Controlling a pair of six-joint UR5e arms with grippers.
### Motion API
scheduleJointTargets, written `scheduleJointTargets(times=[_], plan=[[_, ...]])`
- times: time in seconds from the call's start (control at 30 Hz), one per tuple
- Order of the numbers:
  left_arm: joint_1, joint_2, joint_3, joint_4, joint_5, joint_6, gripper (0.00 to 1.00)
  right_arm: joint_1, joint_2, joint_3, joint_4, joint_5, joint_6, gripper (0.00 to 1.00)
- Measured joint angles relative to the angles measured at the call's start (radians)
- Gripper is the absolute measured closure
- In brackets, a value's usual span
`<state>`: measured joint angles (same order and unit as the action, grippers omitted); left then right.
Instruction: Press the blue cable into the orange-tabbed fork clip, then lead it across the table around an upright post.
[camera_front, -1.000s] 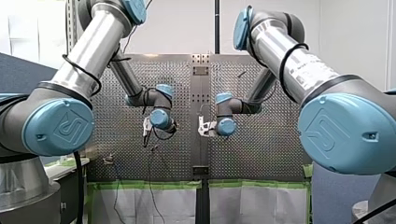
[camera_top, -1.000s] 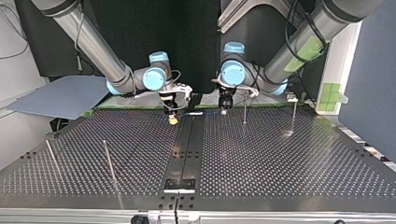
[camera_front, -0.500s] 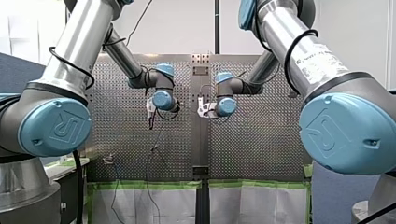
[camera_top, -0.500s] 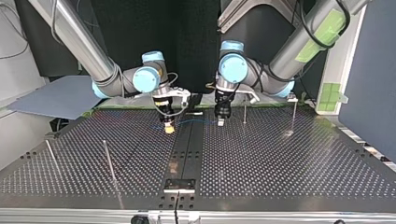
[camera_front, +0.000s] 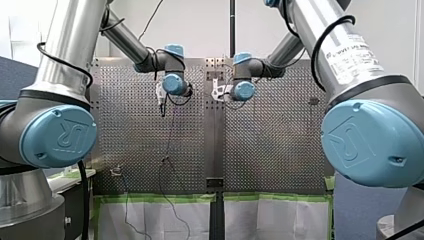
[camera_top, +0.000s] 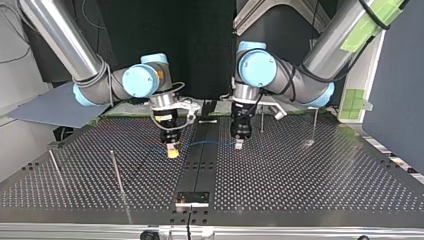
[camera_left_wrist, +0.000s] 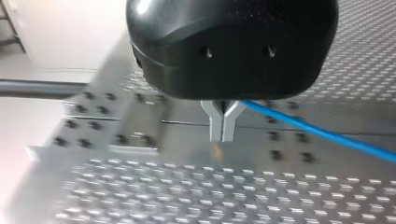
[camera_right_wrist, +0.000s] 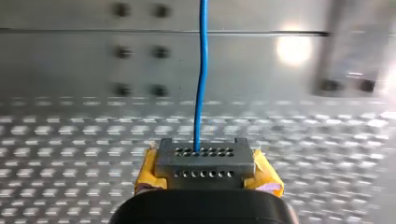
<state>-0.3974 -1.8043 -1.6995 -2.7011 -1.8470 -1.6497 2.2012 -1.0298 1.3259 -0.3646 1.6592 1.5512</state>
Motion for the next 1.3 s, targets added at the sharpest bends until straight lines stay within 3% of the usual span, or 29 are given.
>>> scheduleJointTargets(times=[0.27,0.57,0.77,1.1,1.3], plan=[[-0.007,0.024,0.049,-0.049,-0.004,0.006,0.98,0.000,-0.080,-0.001,0.001,0.001,0.002,1.00],[-0.015,0.024,0.082,-0.064,-0.018,0.003,0.98,-0.008,-0.173,-0.011,0.007,0.004,0.002,1.00],[-0.021,0.024,0.122,-0.089,-0.019,-0.005,0.98,-0.015,-0.230,-0.017,0.023,0.022,0.003,1.00],[-0.037,0.024,0.218,-0.142,-0.016,-0.018,0.98,-0.027,-0.249,-0.018,0.103,0.069,0.000,1.00],[-0.047,0.023,0.271,-0.179,0.020,-0.041,0.98,-0.033,-0.250,-0.018,0.140,0.088,-0.003,1.00]])
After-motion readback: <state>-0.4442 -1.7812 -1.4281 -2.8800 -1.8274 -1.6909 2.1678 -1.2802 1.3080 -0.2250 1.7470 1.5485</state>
